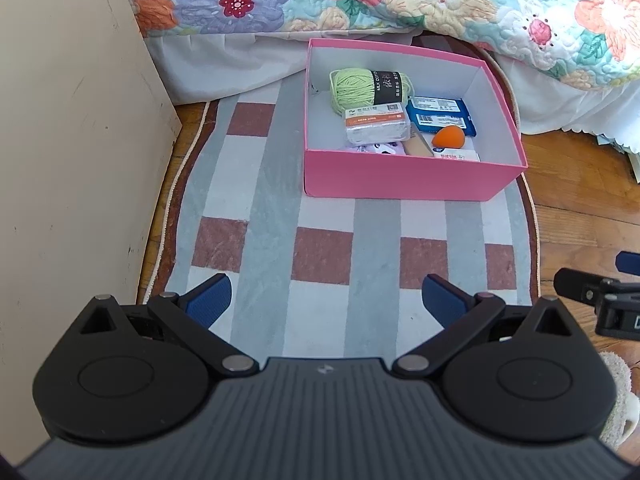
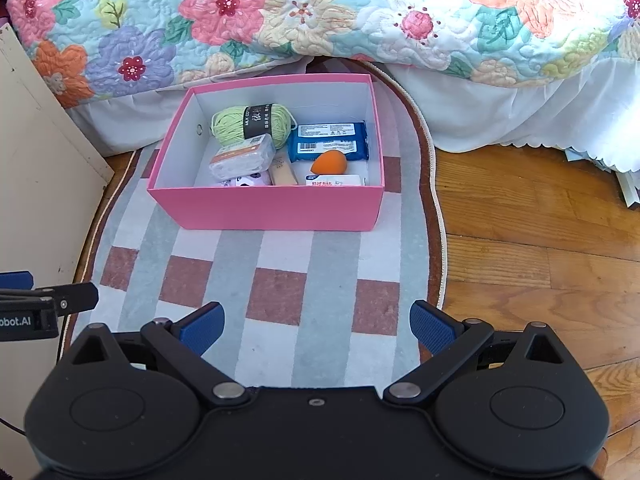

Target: Organize objects

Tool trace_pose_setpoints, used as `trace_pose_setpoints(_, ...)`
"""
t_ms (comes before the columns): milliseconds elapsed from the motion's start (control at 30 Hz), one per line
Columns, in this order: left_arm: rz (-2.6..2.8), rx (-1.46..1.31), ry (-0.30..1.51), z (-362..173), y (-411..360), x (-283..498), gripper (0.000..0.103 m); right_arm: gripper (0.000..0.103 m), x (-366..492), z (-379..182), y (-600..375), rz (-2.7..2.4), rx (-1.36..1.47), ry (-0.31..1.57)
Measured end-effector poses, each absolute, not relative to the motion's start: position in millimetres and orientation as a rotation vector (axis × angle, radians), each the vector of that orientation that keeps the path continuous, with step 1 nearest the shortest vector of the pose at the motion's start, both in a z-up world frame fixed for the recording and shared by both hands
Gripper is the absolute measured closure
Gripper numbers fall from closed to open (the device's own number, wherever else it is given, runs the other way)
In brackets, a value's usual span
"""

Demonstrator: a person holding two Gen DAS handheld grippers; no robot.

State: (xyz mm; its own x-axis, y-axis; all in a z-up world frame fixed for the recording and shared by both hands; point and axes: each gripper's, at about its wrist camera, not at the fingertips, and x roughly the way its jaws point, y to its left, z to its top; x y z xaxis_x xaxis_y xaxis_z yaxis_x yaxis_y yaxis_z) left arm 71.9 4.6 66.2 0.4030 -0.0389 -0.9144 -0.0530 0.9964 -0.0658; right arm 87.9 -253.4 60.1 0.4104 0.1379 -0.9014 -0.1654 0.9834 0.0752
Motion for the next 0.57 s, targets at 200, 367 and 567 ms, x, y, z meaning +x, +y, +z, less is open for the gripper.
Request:
trace_pose_setpoints(200,0.02,-0.07,1.159,66.9,3.6,72.3,0.0,0.002,83.7,63.2,-249.9,0.201,-0.024,1.133)
trace_pose_setpoints(367,0.011,-0.066,1.161,66.6,3.3,71.6,0.0,0.002,81.2,66.4,-247.9,0.212,-0.028,1.128)
trace_pose_setpoints(567,0.014,-0.057,1.187,62.0,2.4,72.5,0.0,0.002,77.7,68.5,-246.5,0.207,-0.035,1.127)
